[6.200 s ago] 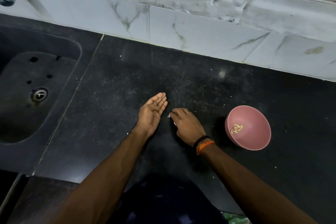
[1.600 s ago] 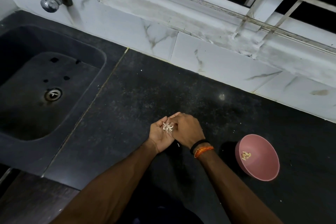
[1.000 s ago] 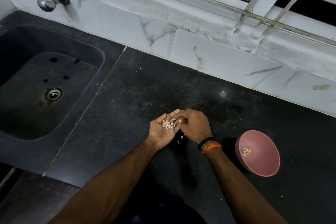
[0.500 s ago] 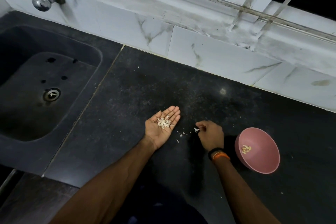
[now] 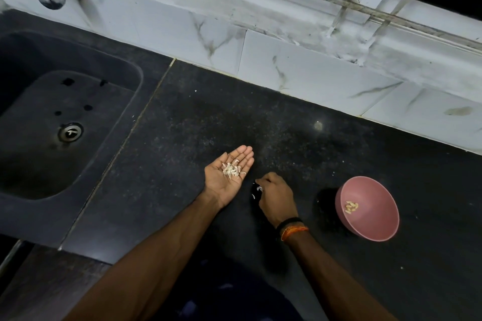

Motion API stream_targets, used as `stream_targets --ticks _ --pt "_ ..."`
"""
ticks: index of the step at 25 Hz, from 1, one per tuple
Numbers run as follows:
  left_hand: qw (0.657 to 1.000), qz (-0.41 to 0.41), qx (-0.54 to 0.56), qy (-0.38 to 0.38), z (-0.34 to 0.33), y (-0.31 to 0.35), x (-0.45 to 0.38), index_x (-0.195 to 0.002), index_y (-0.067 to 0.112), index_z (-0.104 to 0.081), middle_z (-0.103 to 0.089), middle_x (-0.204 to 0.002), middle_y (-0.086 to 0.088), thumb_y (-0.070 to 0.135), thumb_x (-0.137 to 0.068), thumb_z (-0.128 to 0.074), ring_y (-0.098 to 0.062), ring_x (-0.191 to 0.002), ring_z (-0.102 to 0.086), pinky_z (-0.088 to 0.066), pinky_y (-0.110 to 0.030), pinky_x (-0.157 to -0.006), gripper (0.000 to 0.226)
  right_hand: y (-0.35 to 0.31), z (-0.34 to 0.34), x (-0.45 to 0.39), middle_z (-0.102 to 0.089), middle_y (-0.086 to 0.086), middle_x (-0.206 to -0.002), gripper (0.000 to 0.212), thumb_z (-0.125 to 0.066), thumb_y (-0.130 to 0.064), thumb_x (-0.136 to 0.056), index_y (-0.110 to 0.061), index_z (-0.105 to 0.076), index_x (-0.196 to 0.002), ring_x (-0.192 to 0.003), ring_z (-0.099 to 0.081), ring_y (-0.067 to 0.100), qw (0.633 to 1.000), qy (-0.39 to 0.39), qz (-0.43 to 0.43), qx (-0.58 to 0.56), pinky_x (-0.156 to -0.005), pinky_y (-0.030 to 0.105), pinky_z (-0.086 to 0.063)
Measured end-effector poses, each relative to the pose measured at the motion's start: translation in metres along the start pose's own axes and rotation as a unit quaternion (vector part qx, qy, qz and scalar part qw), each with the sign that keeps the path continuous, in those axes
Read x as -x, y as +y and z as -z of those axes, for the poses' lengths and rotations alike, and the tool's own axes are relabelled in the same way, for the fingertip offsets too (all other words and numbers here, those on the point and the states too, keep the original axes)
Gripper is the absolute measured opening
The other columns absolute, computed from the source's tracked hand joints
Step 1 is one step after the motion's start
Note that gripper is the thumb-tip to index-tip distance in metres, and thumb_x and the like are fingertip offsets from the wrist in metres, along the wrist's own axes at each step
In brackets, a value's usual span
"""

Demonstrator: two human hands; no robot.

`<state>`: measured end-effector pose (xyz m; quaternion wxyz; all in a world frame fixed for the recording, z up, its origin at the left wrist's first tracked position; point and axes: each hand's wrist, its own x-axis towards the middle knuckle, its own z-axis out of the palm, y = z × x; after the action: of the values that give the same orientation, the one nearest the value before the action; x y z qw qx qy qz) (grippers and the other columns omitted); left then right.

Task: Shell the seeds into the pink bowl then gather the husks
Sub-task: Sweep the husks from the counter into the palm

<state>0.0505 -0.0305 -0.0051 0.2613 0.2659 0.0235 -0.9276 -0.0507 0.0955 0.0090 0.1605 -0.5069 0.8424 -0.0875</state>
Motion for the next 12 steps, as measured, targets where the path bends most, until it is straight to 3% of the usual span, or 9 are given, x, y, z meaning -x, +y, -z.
stream_targets --ticks 7,10,12 --pt "1.0 0.002 -0.003 -0.002 0.001 -0.002 -0.002 -0.13 -0.009 -0.058 -0.058 -0.137 -0.026 0.023 -0.103 -0.034 -0.036 -0.133 -0.052 -0.034 -0.044 -0.118 0.048 -0.003 0.001 0.011 -0.061 0.007 -0.122 0.036 -0.055 -0.009 -0.091 -0.006 -0.07 -0.123 -0.107 -0.059 0.025 0.999 -0.01 0.05 0.007 -0.091 0.034 -0.051" --pt "1.0 0.005 -0.011 -0.002 0.001 -0.005 -0.004 -0.13 -0.008 -0.058 -0.058 -0.137 -0.026 0.024 -0.104 -0.034 -0.035 -0.134 -0.052 -0.034 -0.044 -0.119 0.048 -0.006 -0.003 0.014 -0.062 0.004 -0.118 0.028 -0.057 -0.022 -0.097 -0.013 -0.07 -0.121 -0.102 -0.058 0.023 0.998 0.001 0.052 0.028 -0.083 0.034 -0.053" --pt "1.0 0.003 -0.015 0.001 0.002 -0.005 -0.003 -0.13 -0.008 -0.058 -0.059 -0.137 -0.026 0.024 -0.104 -0.033 -0.035 -0.133 -0.052 -0.034 -0.044 -0.119 0.048 -0.007 -0.006 0.014 -0.065 0.003 -0.113 0.023 -0.059 -0.018 -0.098 -0.014 -0.074 -0.114 -0.096 -0.06 0.023 0.997 0.017 0.051 0.046 -0.076 0.034 -0.054"
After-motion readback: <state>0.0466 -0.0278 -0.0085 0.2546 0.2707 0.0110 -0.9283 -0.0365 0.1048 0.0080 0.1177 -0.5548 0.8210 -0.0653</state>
